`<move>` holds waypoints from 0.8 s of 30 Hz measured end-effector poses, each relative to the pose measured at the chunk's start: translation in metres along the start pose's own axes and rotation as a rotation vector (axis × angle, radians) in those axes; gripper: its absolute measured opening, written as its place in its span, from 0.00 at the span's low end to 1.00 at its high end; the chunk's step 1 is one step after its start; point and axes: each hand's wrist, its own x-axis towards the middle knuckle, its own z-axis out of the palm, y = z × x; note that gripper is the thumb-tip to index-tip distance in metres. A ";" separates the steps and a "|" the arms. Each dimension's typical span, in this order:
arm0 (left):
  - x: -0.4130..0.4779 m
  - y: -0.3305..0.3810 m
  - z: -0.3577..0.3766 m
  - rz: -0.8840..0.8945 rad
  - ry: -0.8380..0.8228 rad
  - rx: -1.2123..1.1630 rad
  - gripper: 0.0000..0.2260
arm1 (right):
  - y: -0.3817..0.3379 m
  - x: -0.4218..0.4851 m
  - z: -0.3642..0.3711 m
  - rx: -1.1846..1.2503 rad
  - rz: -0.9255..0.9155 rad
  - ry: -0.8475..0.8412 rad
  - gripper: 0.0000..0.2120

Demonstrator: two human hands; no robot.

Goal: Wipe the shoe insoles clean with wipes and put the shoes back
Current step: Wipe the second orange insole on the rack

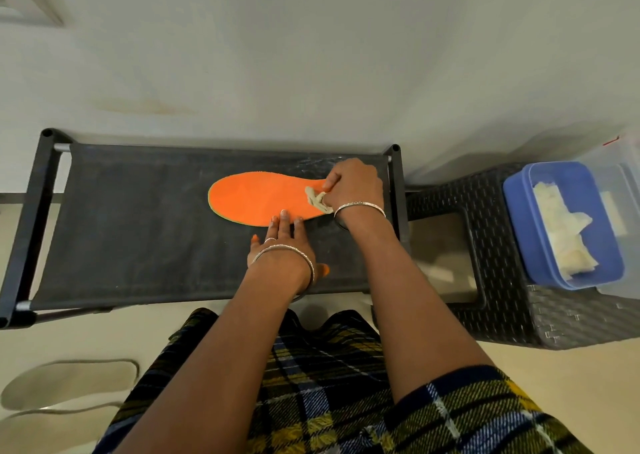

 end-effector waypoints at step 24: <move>0.000 -0.006 -0.004 0.026 -0.027 0.000 0.41 | 0.015 0.007 0.008 0.036 0.093 0.009 0.08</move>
